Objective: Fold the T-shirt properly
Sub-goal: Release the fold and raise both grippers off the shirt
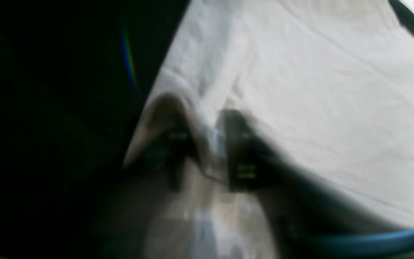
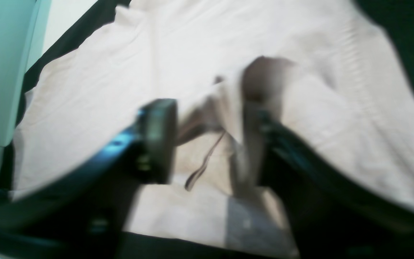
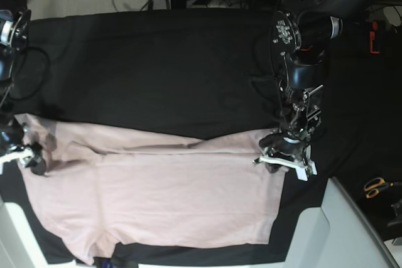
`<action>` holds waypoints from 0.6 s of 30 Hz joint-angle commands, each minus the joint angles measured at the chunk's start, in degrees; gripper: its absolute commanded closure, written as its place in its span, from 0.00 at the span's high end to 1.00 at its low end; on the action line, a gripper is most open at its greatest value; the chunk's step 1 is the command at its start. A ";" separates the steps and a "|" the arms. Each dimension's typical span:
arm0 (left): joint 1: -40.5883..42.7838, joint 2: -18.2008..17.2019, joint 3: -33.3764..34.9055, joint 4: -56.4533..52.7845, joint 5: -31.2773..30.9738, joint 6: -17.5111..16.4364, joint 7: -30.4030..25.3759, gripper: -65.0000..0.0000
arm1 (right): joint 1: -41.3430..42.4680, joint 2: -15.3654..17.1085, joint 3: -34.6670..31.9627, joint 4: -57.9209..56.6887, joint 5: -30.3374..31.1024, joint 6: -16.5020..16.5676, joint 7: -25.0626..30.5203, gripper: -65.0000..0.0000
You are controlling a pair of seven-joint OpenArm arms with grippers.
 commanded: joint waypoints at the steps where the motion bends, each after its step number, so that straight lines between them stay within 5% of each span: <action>1: -1.67 -0.99 0.13 0.91 -0.22 -0.46 -1.34 0.51 | 1.05 1.46 2.14 2.97 1.51 0.81 1.64 0.57; 4: 0.00 -1.86 0.22 4.78 -0.22 -0.55 -0.02 0.68 | -1.85 1.02 10.14 9.21 1.51 0.55 0.32 0.58; 8: 9.05 -1.95 0.57 20.25 -0.22 -0.55 4.99 0.68 | -5.98 0.50 22.80 16.33 1.87 -0.77 -12.34 0.58; 12: 21.19 -2.04 1.01 36.78 -0.13 -0.63 7.98 0.68 | -10.02 -4.07 38.53 20.73 3.89 -4.99 -25.00 0.58; 18: 32.26 -6.26 5.84 47.24 -0.31 -0.63 14.66 0.68 | -10.46 -7.68 43.72 17.12 3.89 -7.45 -29.22 0.58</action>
